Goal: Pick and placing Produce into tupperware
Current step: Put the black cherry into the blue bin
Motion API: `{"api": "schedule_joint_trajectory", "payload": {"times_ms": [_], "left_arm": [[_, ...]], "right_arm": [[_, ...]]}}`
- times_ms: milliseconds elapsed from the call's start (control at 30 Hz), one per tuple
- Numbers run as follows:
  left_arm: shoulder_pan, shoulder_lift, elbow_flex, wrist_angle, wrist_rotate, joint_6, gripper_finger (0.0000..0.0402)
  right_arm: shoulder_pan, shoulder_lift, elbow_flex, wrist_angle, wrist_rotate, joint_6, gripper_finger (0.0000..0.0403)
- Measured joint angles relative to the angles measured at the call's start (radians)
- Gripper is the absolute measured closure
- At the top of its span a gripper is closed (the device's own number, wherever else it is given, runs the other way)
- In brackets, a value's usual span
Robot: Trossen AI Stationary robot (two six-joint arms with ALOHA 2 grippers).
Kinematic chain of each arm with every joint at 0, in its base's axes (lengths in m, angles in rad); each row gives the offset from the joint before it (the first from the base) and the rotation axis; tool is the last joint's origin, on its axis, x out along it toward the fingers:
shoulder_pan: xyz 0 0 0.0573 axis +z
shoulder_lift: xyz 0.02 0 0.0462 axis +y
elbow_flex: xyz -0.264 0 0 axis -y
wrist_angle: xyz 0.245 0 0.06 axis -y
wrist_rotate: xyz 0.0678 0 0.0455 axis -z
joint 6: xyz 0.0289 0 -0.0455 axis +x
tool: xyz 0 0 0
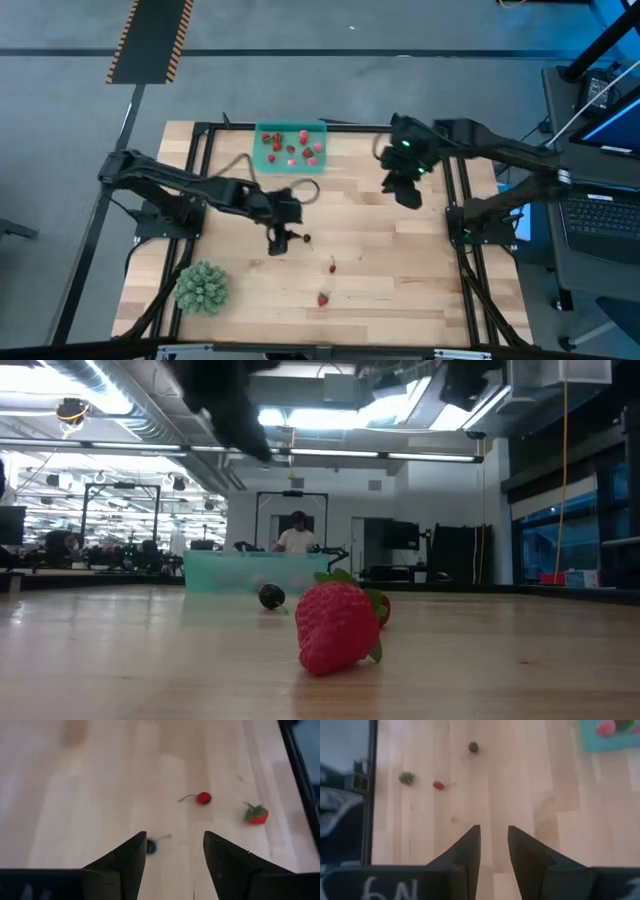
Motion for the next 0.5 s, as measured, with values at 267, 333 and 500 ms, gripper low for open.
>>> {"api": "schedule_joint_trajectory", "payload": {"times_ms": [267, 333, 500], "left_arm": [[0.012, 0.258, 0.0, 0.088, -0.004, 0.163, 0.0211], [0.018, 0.308, 0.0, 0.102, -0.014, 0.164, 0.0211], [0.02, 0.361, 0.0, 0.126, -0.028, 0.165, 0.0211]], "right_arm": [[0.088, -0.258, -0.29, 0.2, 0.002, 0.178, 0.0302], [0.103, -0.295, -0.337, 0.228, 0.007, 0.208, 0.0302], [0.125, -0.343, -0.423, 0.284, 0.018, 0.248, 0.0302]]}}
